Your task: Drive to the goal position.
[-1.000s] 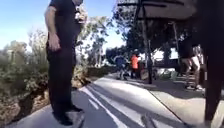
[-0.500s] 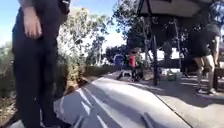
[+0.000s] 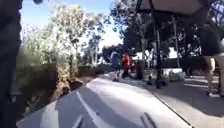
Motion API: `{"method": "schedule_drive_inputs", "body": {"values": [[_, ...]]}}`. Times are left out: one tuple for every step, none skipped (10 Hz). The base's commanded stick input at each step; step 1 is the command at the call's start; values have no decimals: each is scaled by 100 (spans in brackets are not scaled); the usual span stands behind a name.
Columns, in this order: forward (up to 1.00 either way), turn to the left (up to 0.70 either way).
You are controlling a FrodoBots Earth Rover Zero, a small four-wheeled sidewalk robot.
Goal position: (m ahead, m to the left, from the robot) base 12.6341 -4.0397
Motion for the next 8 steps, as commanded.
{"method": "schedule_drive_inputs", "body": {"values": [[98,0],[98,0],[98,0],[98,1],[98,39],[97,39],[98,39],[98,39]]}}
